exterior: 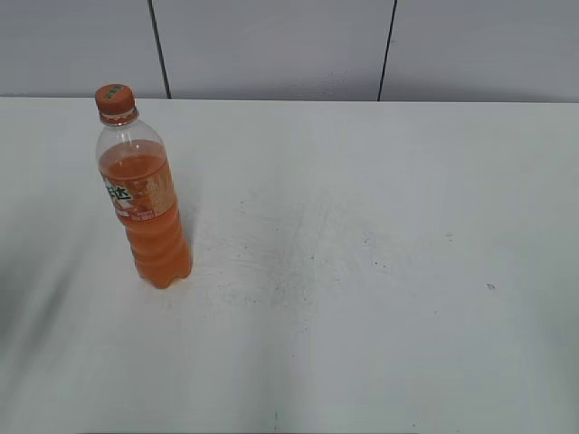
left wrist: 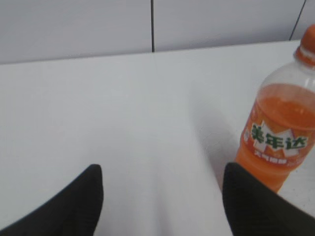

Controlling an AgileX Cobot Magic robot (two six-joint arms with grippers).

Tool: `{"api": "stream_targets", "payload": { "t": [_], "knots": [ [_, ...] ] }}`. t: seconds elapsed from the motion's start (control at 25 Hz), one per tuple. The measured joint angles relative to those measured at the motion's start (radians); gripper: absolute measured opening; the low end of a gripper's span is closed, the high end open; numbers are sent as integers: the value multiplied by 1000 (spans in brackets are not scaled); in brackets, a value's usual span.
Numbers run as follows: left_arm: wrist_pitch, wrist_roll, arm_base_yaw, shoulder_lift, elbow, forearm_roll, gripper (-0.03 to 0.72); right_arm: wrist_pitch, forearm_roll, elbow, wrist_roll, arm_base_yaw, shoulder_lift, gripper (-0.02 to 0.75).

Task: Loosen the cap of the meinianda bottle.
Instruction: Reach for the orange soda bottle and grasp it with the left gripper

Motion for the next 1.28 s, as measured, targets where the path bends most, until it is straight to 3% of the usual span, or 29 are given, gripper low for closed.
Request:
{"api": "stream_targets", "payload": {
  "t": [0.32, 0.48, 0.76, 1.08, 1.28],
  "knots": [
    [-54, -11, -42, 259, -4, 55, 458, 0, 0, 0, 0, 0, 0, 525],
    [-142, -79, -46, 307, -5, 207, 447, 0, 0, 0, 0, 0, 0, 525],
    [-286, -311, -46, 391, -5, 482, 446, 0, 0, 0, 0, 0, 0, 525],
    [-440, -346, -46, 427, 76, 533, 446, 0, 0, 0, 0, 0, 0, 525],
    [-543, -373, 18, 427, 101, 671, 445, 0, 0, 0, 0, 0, 0, 525]
  ]
}}
